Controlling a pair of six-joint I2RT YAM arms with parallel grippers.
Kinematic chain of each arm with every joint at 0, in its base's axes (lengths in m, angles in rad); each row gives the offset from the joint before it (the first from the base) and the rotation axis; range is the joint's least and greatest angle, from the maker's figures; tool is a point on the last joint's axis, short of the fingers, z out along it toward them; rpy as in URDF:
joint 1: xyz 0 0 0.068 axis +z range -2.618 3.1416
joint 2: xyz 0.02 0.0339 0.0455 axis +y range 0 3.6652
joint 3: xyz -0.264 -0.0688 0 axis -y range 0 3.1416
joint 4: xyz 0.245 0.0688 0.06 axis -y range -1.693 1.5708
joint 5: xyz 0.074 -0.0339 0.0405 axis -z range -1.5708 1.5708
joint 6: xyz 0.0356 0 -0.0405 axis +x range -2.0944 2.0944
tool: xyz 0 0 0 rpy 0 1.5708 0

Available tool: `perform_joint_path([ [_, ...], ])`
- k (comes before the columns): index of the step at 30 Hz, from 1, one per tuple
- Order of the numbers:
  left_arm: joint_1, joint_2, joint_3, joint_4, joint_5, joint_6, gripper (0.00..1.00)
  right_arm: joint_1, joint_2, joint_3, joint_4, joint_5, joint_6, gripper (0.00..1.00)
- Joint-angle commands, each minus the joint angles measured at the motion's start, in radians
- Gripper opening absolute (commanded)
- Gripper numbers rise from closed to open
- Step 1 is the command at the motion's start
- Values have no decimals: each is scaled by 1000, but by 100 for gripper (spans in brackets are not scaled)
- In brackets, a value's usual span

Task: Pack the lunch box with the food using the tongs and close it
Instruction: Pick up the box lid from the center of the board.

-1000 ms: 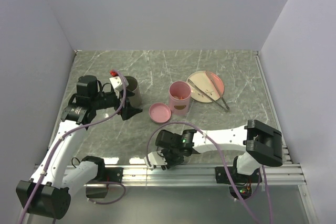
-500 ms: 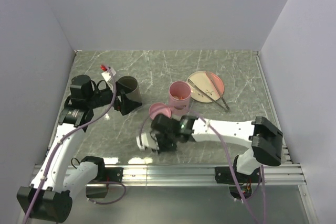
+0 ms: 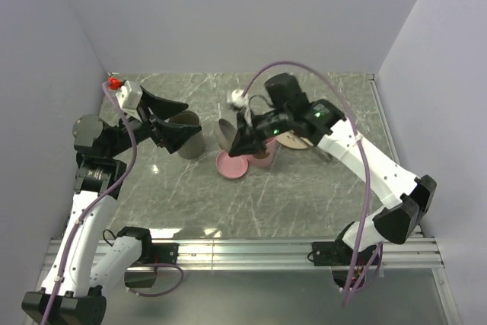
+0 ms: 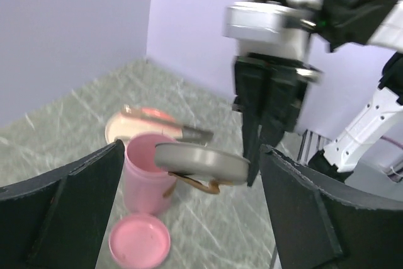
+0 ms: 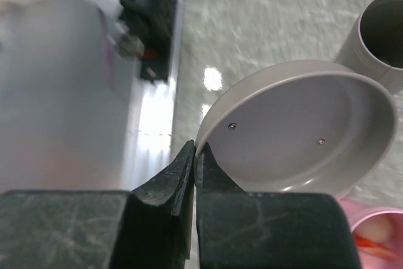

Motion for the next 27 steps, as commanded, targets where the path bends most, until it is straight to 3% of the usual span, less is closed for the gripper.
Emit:
perform_joint_path([
  [1,4,-12,50,191,30,-81,94,-88,-42,23,110,-303,232,0],
  [7,4,-44,-40,288,65,-15,93,-187,-36,-100,538,-542,689,0],
  [10,1,-53,-86,290,82,40,93,-196,-51,-230,1030,-555,1103,0],
  [11,-1,-53,-94,287,97,82,93,-199,-42,-273,1274,-553,1319,0],
  [16,-56,-52,-101,184,117,228,92,-208,7,-273,1454,-518,1585,0],
  [19,-81,-55,-100,147,83,308,91,-216,30,-308,1660,-466,1732,0],
  [27,-111,-70,-121,300,-27,213,83,-250,93,-373,2007,-293,2134,0],
])
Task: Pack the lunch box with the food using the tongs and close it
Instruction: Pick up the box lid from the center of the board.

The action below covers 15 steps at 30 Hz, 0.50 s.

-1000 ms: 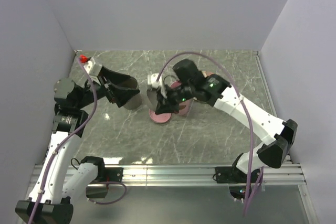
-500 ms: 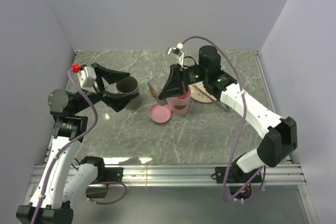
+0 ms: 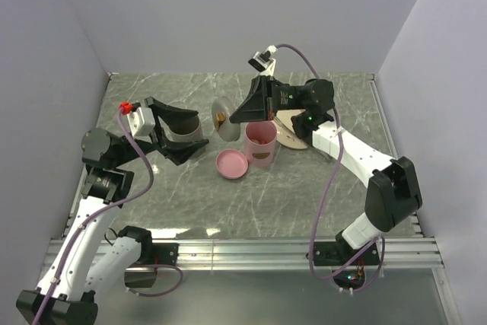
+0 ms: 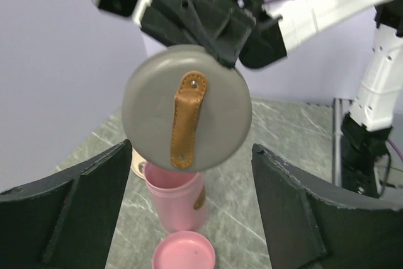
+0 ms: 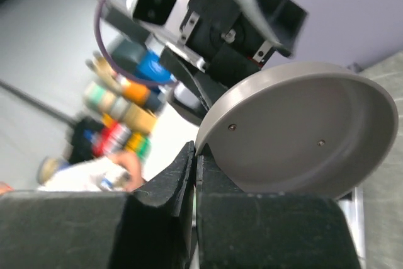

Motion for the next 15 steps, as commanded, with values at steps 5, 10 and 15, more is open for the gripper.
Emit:
perform_joint_path([
  [5,-14,18,-5,217,-76,-118,78,-26,36,-84,421,204,441,0],
  [10,-41,84,3,292,-68,-186,76,-26,45,-72,504,237,516,0],
  [15,-60,141,32,315,-62,-218,74,-26,43,-87,540,272,551,0],
])
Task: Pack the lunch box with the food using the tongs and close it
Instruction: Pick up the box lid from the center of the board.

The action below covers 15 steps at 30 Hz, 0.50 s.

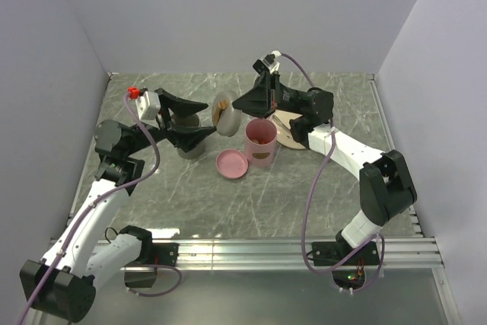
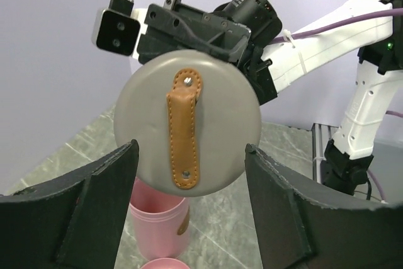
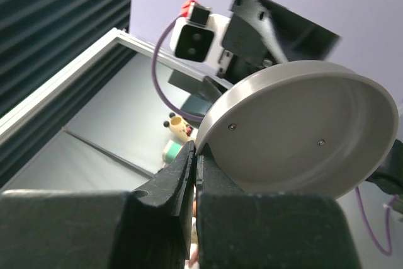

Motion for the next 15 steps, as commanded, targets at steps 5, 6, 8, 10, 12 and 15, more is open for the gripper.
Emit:
perform_joint_path([
  [5,-35,59,59,121,-14,-98,70,-2,-15,-4,288,72,116,0],
  [6,-38,60,59,129,-17,-101,70,0,-14,-3,288,72,116,0],
  [8,-42,65,53,144,-23,-109,68,0,-9,-3,302,76,124,0],
  [10,-50,66,53,149,-23,-110,67,1,-3,1,305,78,130,0],
  [12,-55,68,52,152,-27,-115,66,9,4,13,313,72,139,0],
  [15,-58,72,43,153,-48,-127,67,23,17,28,331,60,146,0],
])
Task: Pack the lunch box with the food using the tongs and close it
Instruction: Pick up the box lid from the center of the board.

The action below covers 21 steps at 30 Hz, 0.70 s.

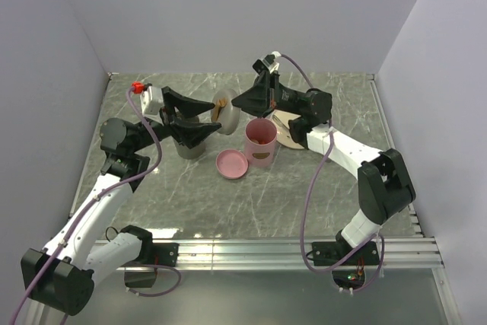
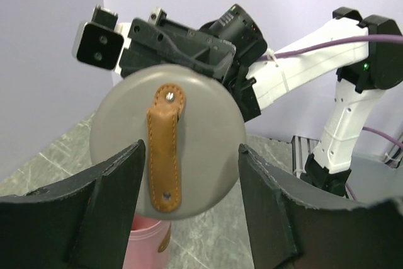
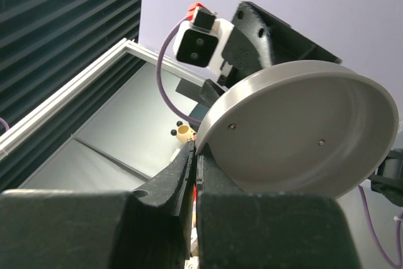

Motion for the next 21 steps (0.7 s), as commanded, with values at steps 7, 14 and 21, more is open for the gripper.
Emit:
perform_joint_path([
  [7,-8,3,22,53,-48,-20,66,31,5,35,302,-3,106,0],
  [14,-8,-2,-10,39,-42,-15,52,34,-9,38,312,-4,112,0],
  [21,-8,-2,-10,22,-40,-17,34,34,-18,38,304,-15,108,0],
])
